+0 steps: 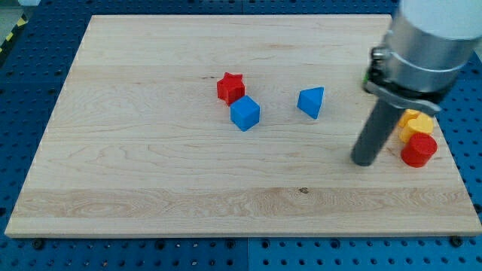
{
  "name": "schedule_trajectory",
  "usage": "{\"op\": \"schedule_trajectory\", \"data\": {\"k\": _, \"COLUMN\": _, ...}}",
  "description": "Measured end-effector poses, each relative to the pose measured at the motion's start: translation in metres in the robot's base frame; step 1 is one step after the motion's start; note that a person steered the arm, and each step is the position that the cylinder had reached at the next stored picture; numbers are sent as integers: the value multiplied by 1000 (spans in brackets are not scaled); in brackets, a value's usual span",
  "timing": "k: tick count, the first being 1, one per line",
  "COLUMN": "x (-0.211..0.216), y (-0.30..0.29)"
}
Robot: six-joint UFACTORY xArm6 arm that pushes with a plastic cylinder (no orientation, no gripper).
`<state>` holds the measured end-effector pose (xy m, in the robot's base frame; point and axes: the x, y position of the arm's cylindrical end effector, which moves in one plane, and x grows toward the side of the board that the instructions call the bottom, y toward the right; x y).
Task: Push the blue triangle to the red circle
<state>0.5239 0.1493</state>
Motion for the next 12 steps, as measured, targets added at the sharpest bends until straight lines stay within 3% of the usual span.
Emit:
{"op": "schedule_trajectory", "data": {"k": 4, "x": -96, "y": -98}}
{"op": "schedule_trajectory", "data": {"k": 6, "x": -148, "y": -93}}
{"op": "schedule_trajectory", "data": {"k": 8, "x": -125, "y": -50}}
{"op": "schedule_trajectory", "data": {"k": 12, "x": -14, "y": -27}}
